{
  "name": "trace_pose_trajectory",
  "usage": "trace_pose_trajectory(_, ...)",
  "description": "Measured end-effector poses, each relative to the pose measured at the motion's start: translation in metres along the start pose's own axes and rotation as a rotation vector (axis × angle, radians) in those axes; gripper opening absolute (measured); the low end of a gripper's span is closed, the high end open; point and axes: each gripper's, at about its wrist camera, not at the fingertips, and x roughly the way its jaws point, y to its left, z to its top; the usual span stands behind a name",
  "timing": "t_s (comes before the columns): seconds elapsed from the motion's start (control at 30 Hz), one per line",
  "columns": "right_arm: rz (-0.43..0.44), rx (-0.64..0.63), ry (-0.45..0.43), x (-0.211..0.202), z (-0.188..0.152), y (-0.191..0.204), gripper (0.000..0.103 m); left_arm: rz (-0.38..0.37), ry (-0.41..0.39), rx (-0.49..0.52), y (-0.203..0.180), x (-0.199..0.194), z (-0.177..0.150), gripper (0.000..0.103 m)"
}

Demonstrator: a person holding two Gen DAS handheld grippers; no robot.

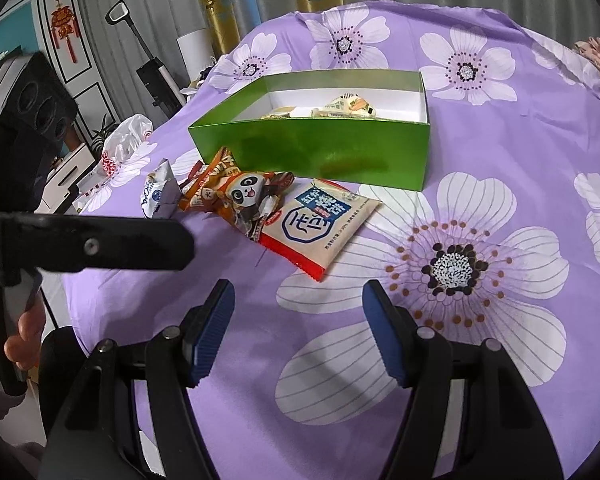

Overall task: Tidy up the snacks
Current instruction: 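Reach the right tool to the white-and-blue bag and grasp it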

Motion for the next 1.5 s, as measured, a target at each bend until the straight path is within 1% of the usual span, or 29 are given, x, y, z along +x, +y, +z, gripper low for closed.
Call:
trace_pose_trajectory(0.1, 0.012, 0.006, -0.003, 0.003, 0.000, -0.003, 0.067, 0.003, 0.012, 0.008, -0.002, 0.011, 0.007, 0.076)
trace_pose_trajectory(0.13, 0.015, 0.009, -0.003, 0.004, 0.000, -0.004, 0.067, 0.017, 0.017, 0.011, -0.003, 0.017, 0.011, 0.076)
trace_pose_trajectory(0.33, 0.029, 0.032, 0.000, 0.012, 0.001, -0.010, 0.067, 0.045, 0.052, 0.037, -0.004, 0.046, 0.032, 0.076)
trace_pose_trajectory(0.4, 0.037, 0.043, 0.001, 0.014, 0.000, -0.013, 0.067, 0.054, 0.073, 0.030, -0.001, 0.056, 0.040, 0.076)
trace_pose_trajectory(0.53, 0.043, 0.055, -0.001, 0.018, 0.002, -0.017, 0.067, 0.116, 0.094, 0.007, 0.005, 0.069, 0.051, 0.076)
trace_pose_trajectory(0.6, 0.053, 0.063, -0.001, 0.020, 0.004, -0.020, 0.067, 0.109, 0.125, -0.020, 0.010, 0.076, 0.055, 0.076)
trace_pose_trajectory(0.7, 0.063, 0.072, 0.002, 0.027, 0.008, -0.023, 0.067, 0.137, 0.147, -0.026, 0.012, 0.081, 0.061, 0.076)
trace_pose_trajectory(0.73, 0.067, 0.072, 0.002, 0.029, 0.010, -0.024, 0.067, 0.136, 0.151, -0.028, 0.012, 0.081, 0.062, 0.076)
trace_pose_trajectory(0.87, 0.067, 0.062, 0.013, 0.037, 0.016, -0.026, 0.067, 0.093, 0.190, -0.045, 0.013, 0.084, 0.060, 0.076)
trace_pose_trajectory(0.93, 0.065, 0.065, 0.013, 0.038, 0.017, -0.027, 0.067, 0.086, 0.208, -0.049, 0.013, 0.086, 0.057, 0.076)
trace_pose_trajectory(1.0, 0.065, 0.073, 0.011, 0.039, 0.017, -0.030, 0.067, 0.082, 0.209, -0.047, 0.011, 0.086, 0.057, 0.076)
trace_pose_trajectory(1.1, 0.071, 0.074, 0.023, 0.043, 0.018, -0.033, 0.067, 0.058, 0.205, -0.076, 0.013, 0.086, 0.057, 0.076)
trace_pose_trajectory(1.17, 0.079, 0.067, 0.025, 0.045, 0.020, -0.034, 0.067, 0.075, 0.202, -0.070, 0.012, 0.086, 0.055, 0.076)
trace_pose_trajectory(1.23, 0.096, 0.067, 0.026, 0.047, 0.023, -0.035, 0.067, 0.092, 0.203, -0.067, 0.012, 0.088, 0.052, 0.073)
trace_pose_trajectory(1.3, 0.098, 0.070, 0.032, 0.051, 0.027, -0.037, 0.063, 0.097, 0.197, -0.066, 0.012, 0.088, 0.051, 0.070)
trace_pose_trajectory(1.33, 0.099, 0.073, 0.035, 0.053, 0.027, -0.037, 0.061, 0.096, 0.196, -0.069, 0.013, 0.088, 0.051, 0.066)
trace_pose_trajectory(1.4, 0.108, 0.084, 0.044, 0.056, 0.028, -0.039, 0.058, 0.094, 0.197, -0.078, 0.016, 0.088, 0.051, 0.062)
trace_pose_trajectory(1.47, 0.116, 0.092, 0.046, 0.058, 0.029, -0.041, 0.056, 0.107, 0.194, -0.082, 0.020, 0.088, 0.051, 0.050)
trace_pose_trajectory(1.5, 0.118, 0.094, 0.049, 0.059, 0.030, -0.042, 0.055, 0.110, 0.193, -0.088, 0.022, 0.087, 0.051, 0.048)
